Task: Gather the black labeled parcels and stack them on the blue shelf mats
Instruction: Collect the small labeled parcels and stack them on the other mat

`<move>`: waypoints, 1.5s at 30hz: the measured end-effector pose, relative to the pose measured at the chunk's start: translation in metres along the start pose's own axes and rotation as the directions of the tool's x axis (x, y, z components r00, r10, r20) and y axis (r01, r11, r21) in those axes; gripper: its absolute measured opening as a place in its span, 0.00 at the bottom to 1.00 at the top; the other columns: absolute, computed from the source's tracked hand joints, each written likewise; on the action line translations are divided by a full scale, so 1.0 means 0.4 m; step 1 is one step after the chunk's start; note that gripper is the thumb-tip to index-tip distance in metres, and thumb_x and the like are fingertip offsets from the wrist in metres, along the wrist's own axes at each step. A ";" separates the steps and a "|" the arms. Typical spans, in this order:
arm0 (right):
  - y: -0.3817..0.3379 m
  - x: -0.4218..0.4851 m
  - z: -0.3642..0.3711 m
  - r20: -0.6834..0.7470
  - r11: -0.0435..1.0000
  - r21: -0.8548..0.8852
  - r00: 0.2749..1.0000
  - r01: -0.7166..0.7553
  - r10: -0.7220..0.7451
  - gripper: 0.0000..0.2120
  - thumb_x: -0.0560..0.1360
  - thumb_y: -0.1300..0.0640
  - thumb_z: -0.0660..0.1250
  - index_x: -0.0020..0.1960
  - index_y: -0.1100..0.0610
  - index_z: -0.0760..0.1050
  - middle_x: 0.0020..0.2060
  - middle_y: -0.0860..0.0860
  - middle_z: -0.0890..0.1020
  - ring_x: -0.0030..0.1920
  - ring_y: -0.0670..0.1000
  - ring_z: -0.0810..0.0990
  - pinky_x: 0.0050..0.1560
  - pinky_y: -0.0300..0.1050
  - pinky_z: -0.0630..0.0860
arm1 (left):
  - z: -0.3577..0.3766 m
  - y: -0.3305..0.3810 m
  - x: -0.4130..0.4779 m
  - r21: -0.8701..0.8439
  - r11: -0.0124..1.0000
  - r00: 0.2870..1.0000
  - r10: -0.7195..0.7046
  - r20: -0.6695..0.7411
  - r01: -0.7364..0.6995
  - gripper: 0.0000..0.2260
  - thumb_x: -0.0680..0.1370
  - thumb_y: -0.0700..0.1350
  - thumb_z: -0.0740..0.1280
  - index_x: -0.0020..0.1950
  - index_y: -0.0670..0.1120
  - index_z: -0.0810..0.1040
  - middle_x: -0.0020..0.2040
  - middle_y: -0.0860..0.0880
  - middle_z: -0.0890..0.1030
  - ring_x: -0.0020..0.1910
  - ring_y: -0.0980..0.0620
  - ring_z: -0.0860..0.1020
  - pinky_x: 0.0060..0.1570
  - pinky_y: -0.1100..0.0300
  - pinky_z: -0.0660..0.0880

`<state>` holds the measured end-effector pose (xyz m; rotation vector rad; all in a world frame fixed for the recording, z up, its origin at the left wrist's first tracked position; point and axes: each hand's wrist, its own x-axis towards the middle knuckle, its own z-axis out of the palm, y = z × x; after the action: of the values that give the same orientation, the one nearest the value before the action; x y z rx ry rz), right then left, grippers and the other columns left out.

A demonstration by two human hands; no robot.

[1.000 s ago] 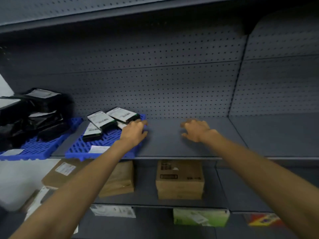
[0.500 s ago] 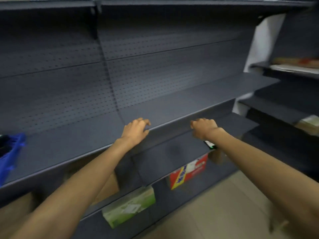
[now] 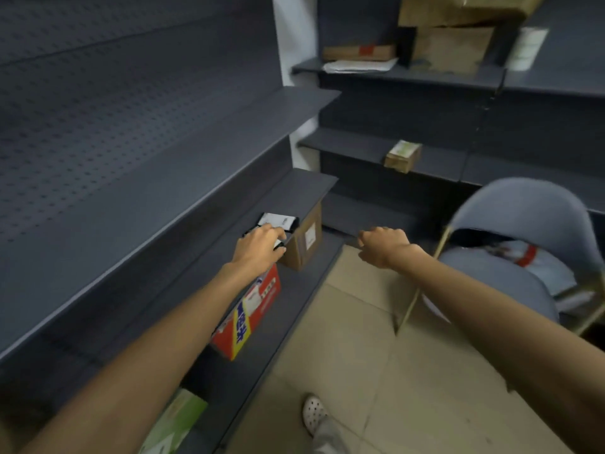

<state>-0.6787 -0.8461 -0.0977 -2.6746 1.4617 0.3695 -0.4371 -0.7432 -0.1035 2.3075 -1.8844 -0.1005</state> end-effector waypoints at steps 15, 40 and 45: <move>0.074 0.541 0.109 0.111 0.996 0.030 0.990 0.090 -0.092 0.18 0.81 0.53 0.58 0.70 0.54 0.67 0.65 0.55 0.75 0.64 0.59 0.75 0.59 0.53 0.72 | 0.304 -0.077 0.468 -0.039 0.993 0.983 -0.104 0.153 0.111 0.12 0.79 0.48 0.68 0.62 0.48 0.78 0.59 0.46 0.78 0.58 0.42 0.78 0.48 0.49 0.76; -0.129 1.412 0.509 0.225 0.808 0.219 0.778 0.546 -0.587 0.47 0.76 0.39 0.64 0.81 0.57 0.41 0.79 0.60 0.48 0.78 0.61 0.50 0.76 0.57 0.55 | 0.868 -0.264 0.777 -0.328 0.358 0.425 -0.891 0.158 0.874 0.37 0.77 0.55 0.69 0.80 0.48 0.56 0.81 0.40 0.49 0.79 0.36 0.47 0.73 0.35 0.58; -0.200 1.442 0.555 0.193 0.800 0.264 0.783 0.539 -0.591 0.52 0.72 0.37 0.68 0.81 0.55 0.39 0.79 0.61 0.43 0.78 0.63 0.44 0.75 0.60 0.53 | 0.905 -0.297 0.789 -0.450 0.182 0.276 -0.949 0.152 0.874 0.41 0.71 0.50 0.76 0.78 0.48 0.58 0.77 0.39 0.56 0.74 0.38 0.60 0.66 0.39 0.70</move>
<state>-0.3515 -1.2362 -0.4572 -2.6051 0.5316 0.4770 -0.3132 -1.0582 -0.4641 2.5584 -0.0197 -0.4227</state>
